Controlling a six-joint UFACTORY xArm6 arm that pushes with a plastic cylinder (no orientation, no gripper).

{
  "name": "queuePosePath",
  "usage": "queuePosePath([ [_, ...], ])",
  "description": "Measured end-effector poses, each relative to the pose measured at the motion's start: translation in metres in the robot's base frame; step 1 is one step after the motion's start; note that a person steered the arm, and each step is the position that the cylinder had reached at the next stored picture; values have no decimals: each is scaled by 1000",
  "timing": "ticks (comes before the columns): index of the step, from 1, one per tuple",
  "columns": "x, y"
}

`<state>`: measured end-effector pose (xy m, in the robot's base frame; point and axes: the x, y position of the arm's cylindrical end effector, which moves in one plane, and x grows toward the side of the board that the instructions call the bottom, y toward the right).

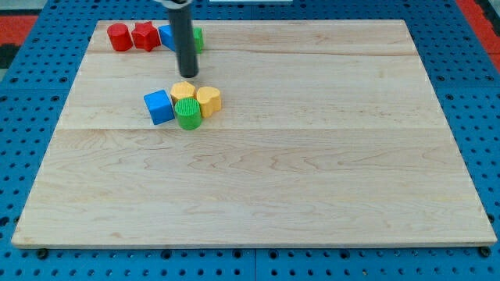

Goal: Push red blocks into blue triangle and green star

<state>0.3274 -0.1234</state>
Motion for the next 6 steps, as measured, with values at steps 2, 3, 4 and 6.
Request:
queuePosePath([
  [2,-45,-77],
  [3,-38,-126],
  [4,-54,-174],
  [6,-81,-147],
])
